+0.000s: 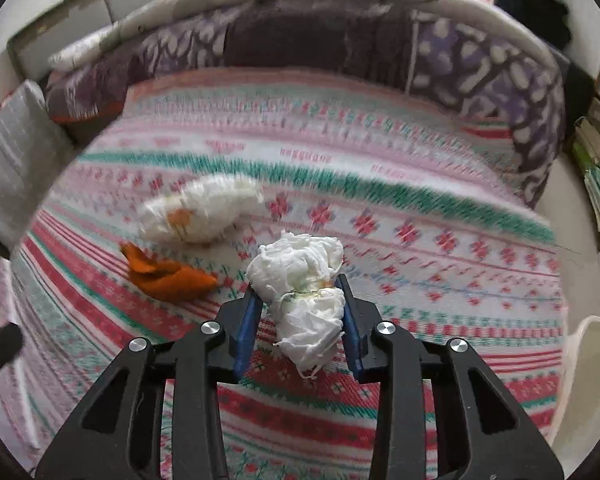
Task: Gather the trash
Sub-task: 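Grasp the pink fuzzy strip with the left tool while the right tool grasps the white tissue, then lower the white tissue into the bin and open the right tool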
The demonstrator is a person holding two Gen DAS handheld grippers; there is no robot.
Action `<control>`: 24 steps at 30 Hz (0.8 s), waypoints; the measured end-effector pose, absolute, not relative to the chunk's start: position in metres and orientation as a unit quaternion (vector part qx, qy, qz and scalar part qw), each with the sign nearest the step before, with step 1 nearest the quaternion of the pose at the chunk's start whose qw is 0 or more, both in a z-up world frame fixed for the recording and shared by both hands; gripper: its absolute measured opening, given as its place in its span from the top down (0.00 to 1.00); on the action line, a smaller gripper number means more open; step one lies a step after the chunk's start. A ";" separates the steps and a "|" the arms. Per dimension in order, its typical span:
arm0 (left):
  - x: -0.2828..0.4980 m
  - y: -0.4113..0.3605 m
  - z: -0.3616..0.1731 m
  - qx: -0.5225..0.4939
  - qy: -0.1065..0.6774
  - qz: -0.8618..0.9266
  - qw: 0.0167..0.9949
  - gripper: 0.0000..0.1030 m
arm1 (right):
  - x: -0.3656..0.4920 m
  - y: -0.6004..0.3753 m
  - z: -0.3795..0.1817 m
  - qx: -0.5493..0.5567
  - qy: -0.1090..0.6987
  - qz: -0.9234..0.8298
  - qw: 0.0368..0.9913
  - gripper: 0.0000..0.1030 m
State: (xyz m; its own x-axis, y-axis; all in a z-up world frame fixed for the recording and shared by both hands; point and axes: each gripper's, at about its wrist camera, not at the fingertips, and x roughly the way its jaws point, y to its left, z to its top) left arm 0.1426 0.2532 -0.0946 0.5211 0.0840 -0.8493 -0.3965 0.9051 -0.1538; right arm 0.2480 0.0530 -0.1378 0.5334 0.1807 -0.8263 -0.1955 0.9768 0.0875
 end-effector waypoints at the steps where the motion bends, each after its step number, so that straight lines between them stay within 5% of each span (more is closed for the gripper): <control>1: 0.142 0.252 -0.092 -0.166 0.466 0.140 0.858 0.71 | 0.243 0.051 -0.129 -0.006 0.462 0.105 0.881 0.67; 12: 0.127 0.227 -0.039 -0.151 0.404 0.118 0.895 0.71 | 0.196 0.026 -0.051 -0.008 0.406 0.065 0.911 0.67; 24: 0.113 0.187 -0.022 -0.105 0.378 0.094 0.915 0.71 | 0.153 -0.033 -0.046 0.019 0.404 0.012 0.915 0.66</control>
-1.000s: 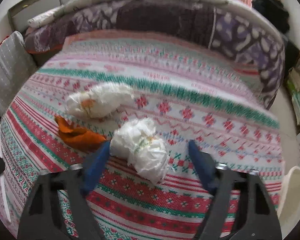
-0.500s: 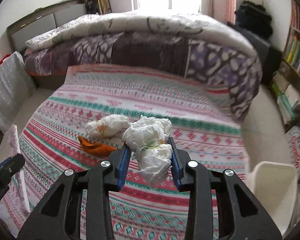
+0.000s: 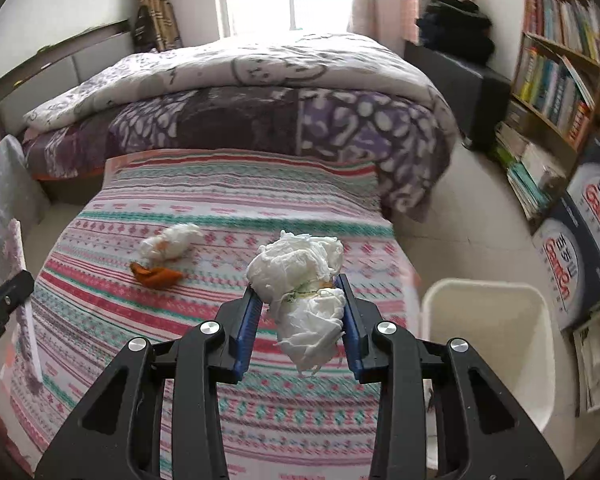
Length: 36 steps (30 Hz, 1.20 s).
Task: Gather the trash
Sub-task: 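Lower the white tissue into the bin and open the right tool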
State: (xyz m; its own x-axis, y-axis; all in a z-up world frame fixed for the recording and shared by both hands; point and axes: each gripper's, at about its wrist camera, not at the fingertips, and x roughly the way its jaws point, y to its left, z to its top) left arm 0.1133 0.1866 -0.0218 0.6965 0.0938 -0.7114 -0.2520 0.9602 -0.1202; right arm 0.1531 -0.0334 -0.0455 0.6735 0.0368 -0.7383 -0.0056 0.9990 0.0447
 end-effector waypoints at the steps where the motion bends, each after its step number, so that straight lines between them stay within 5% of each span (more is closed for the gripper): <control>1: 0.113 0.182 -0.023 -0.100 0.378 0.093 0.916 0.71 | 0.152 -0.039 -0.047 0.026 0.406 0.008 0.913 0.66; 36: 0.117 0.004 -0.024 -0.023 0.367 -0.049 0.929 0.71 | 0.115 -0.207 -0.020 0.066 0.362 -0.184 0.911 0.64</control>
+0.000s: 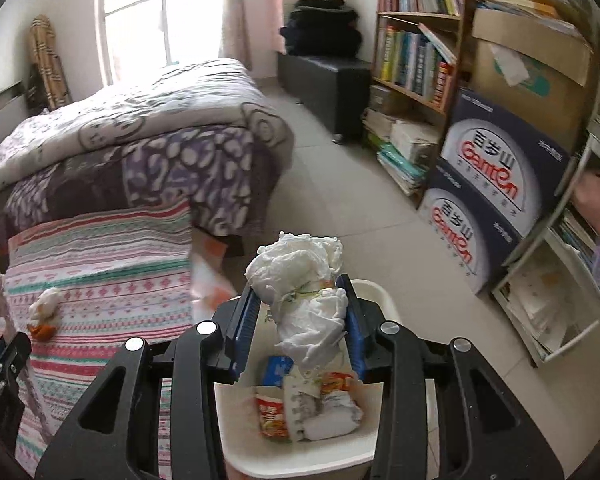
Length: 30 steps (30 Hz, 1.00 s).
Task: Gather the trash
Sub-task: 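Lower the white tissue into the bin and open the right tool, then lower the pink strip into the bin and open the left tool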
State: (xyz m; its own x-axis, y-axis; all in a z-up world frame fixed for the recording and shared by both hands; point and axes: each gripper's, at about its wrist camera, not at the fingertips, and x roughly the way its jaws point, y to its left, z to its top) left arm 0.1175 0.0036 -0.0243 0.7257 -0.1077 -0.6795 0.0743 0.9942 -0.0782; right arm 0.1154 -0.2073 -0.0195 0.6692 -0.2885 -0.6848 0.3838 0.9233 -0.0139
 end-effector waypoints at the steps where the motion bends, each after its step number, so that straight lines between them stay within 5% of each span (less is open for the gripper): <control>1: 0.117 -0.004 -0.025 -0.019 0.368 -0.057 0.928 0.71 | 0.114 -0.212 -0.020 0.068 0.363 -0.190 0.910 0.64; 12: 0.115 -0.064 -0.039 -0.009 0.384 -0.118 0.916 0.71 | 0.100 -0.259 -0.019 0.089 0.363 -0.238 0.896 0.60; 22: 0.110 -0.120 -0.055 0.000 0.403 -0.174 0.899 0.71 | 0.074 -0.290 -0.004 0.104 0.317 -0.297 0.895 0.20; 30: 0.108 -0.148 -0.060 -0.007 0.413 -0.207 0.887 0.71 | 0.059 -0.306 0.005 0.113 0.286 -0.326 0.894 0.08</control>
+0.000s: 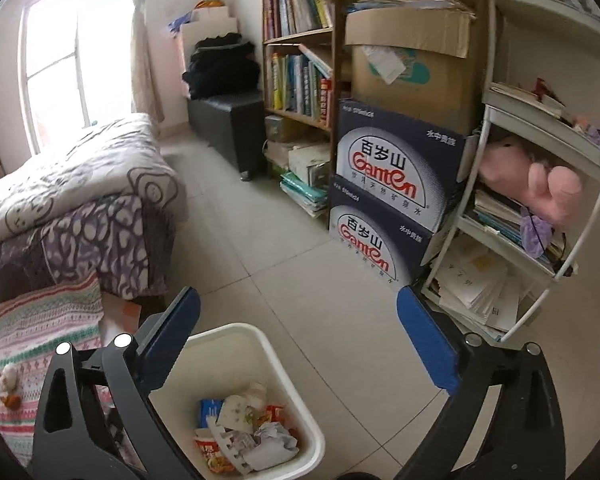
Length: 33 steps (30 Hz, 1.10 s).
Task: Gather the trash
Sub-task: 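Lower the pink strip into the bin and open the left tool, then reach the left tool to the orange peel and grasp it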
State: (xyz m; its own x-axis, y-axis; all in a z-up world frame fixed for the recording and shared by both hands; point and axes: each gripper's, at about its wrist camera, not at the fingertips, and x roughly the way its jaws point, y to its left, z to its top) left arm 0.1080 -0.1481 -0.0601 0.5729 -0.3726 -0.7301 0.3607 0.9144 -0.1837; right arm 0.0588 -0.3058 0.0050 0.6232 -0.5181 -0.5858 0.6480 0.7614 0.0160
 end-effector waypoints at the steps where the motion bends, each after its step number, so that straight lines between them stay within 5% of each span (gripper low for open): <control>1: 0.108 -0.152 -0.061 -0.011 0.417 -0.216 0.883 0.70 | 0.057 -0.308 0.005 0.116 0.285 -0.328 0.893 0.07; 3: 0.108 -0.157 -0.063 -0.016 0.422 -0.233 0.876 0.69 | 0.055 -0.311 0.006 0.121 0.284 -0.331 0.892 0.07; 6: 0.108 -0.161 -0.067 -0.025 0.434 -0.248 0.866 0.35 | 0.054 -0.314 0.005 0.129 0.288 -0.327 0.891 0.07; 7: 0.108 -0.160 -0.068 -0.026 0.434 -0.247 0.866 0.33 | 0.054 -0.315 0.005 0.134 0.290 -0.325 0.890 0.07; 33: 0.122 -0.021 -0.052 0.002 0.402 -0.041 0.915 0.29 | 0.101 -0.192 -0.005 0.090 0.330 -0.210 0.916 0.07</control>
